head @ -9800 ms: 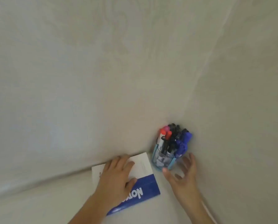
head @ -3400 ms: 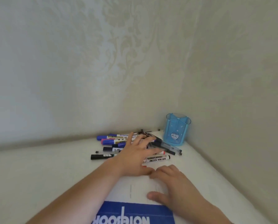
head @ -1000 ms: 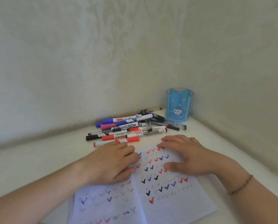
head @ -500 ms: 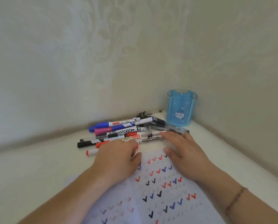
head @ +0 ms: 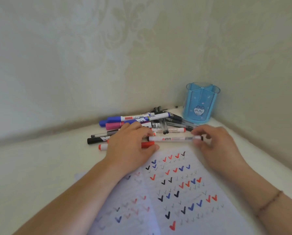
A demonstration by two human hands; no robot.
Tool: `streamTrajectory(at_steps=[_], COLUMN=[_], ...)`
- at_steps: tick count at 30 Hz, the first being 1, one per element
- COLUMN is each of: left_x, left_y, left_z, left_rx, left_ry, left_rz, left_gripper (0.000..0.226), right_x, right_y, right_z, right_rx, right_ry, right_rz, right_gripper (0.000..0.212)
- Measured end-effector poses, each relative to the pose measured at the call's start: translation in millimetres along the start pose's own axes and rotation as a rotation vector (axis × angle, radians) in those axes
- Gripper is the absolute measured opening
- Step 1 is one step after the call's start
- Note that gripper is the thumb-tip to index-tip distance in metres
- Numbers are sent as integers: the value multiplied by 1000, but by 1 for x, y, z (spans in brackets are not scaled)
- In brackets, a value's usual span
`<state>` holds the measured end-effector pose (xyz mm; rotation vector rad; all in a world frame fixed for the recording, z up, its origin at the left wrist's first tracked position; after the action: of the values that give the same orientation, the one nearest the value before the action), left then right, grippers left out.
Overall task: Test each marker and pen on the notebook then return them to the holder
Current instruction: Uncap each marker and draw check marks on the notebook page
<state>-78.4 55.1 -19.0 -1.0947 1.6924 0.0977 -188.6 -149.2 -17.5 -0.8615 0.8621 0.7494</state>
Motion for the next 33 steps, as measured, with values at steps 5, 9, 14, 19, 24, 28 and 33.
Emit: streamTrajectory(at_steps=[5, 9, 14, 19, 24, 28, 33], left_x=[0, -1, 0, -5, -10, -9, -2], left_y=[0, 4, 9, 18, 19, 19, 21], left_z=[-4, -16, -26, -38, -40, -38, -37], left_rx=[120, 234, 339, 448, 494, 493, 473], left_ry=[191, 357, 412, 438, 571, 635, 660], left_rz=[-61, -33, 42, 159, 193, 214, 184], left_gripper=[56, 47, 38, 27, 9, 8, 17], right_x=[-23, -26, -20, -16, -18, -20, -24], right_y=[-2, 11, 23, 34, 37, 37, 36], right_z=[-1, 18, 31, 44, 47, 46, 41], right_rx=[29, -36, -113, -99, -117, -143, -195], right_ry=[-510, -896, -1101, -1052, -1065, -1038, -985], right_rz=[-147, -122, 207, 239, 237, 248, 222], right_gripper=[21, 7, 33, 22, 29, 30, 23])
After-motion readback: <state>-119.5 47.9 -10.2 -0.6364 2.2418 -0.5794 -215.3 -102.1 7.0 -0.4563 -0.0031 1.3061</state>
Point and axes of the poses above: each hand's wrist, its own y-axis away from the middle knuckle, its own x-axis out of the palm, z = x × y, the point moved 1 cm from there along -y, towards the middle knuckle, and after that the axes turned 14 degrees about y, right-handed, at the moved point
